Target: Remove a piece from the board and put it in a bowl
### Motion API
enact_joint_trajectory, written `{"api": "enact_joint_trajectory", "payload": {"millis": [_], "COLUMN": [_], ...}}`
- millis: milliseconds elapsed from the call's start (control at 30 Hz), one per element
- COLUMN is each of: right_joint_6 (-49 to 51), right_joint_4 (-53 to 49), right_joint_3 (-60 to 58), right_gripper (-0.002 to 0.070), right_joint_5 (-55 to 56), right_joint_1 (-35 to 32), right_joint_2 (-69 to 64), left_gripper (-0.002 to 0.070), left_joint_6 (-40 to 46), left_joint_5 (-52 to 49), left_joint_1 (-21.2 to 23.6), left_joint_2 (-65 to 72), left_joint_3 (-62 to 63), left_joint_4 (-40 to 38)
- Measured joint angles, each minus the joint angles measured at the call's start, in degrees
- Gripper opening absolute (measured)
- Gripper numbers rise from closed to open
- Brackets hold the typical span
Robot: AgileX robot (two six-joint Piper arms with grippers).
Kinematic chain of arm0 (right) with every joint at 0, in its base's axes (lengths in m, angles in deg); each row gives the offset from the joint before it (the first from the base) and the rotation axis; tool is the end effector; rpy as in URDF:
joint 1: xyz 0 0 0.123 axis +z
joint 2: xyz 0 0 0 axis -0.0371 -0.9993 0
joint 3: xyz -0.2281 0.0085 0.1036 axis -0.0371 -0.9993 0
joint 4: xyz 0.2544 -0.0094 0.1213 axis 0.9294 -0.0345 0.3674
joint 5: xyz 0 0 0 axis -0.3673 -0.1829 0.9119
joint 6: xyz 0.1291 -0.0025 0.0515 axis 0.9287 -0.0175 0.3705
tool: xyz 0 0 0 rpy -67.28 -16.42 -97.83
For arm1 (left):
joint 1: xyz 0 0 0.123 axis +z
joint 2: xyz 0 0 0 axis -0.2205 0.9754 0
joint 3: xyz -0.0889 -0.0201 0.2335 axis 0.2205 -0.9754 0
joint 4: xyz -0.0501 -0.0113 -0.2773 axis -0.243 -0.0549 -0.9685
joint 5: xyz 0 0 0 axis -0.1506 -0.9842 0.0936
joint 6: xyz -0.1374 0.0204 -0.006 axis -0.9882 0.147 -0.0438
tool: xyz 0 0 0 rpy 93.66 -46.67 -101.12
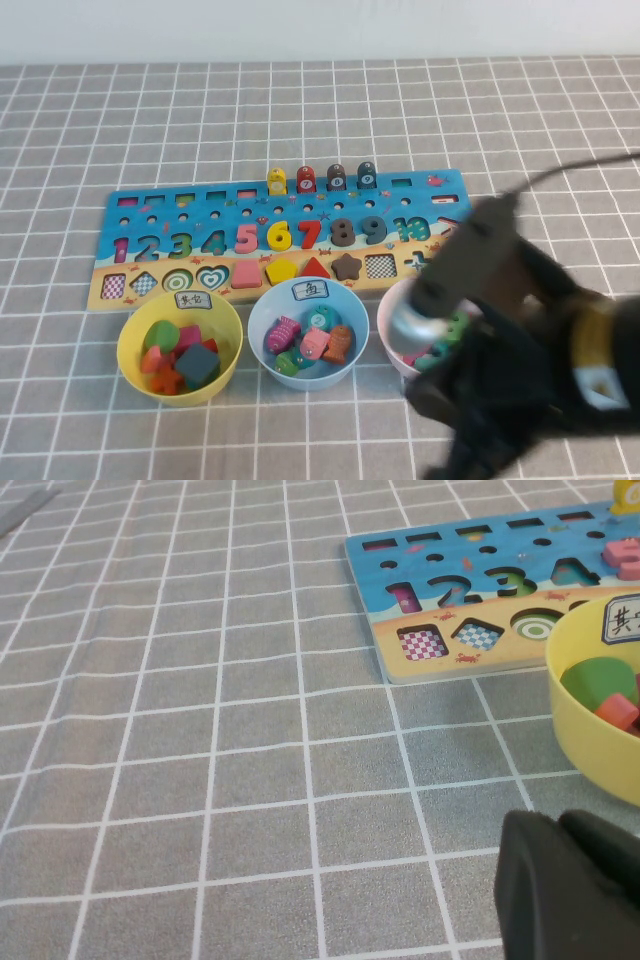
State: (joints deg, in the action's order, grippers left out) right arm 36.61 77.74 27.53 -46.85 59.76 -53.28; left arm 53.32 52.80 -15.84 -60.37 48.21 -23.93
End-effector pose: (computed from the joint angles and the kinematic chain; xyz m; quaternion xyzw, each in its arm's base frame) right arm 0.1714 0.2676 0.2600 -0.3979 0.8515 0.1788 0.2911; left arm 0.1637 -0.0105 0.1579 0.0459 0.8031 -0.0056 0.5940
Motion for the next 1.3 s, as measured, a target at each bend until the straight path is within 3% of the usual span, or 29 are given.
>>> {"api": "enact_joint_trajectory", "payload": {"millis": [333,567,833,1033,1167,1300], "right_joint_6": [0.68,13.02,15.42,15.58,15.71,15.81], "right_joint_4": [-4.61,-13.49,-15.95,-16.38,-16.38,-16.38], "right_joint_3": [-13.37,-26.62,-47.31,-59.04,-60.93,-61.06], "right_gripper": [-0.0015,-0.0016,-0.0016,-0.0017,-0.0017,-0.0017], "right_joint_5": [0.10,11.24,37.02,49.32,48.74,44.67], "right_joint_1": [0.00,-1.93,-24.51,-42.17,-47.08,-47.53], "right_joint_2": [10.23,16.52,30.17,42.26,50.78,58.81], "left_gripper": [-0.0004,-0.0004,-0.0004,-0.0004,-0.0004,-0.0004], "left_joint_6": [0.00,0.00,0.00,0.00,0.00,0.00], "left_joint_5": [0.00,0.00,0.00,0.00,0.00,0.00], "left_joint_1": [0.00,0.00,0.09,0.09,0.09,0.09], "left_joint_2": [0.00,0.00,0.00,0.00,0.00,0.00], "left_joint_3": [0.00,0.00,0.00,0.00,0.00,0.00], "left_joint_4": [0.00,0.03,0.03,0.03,0.03,0.12]}}
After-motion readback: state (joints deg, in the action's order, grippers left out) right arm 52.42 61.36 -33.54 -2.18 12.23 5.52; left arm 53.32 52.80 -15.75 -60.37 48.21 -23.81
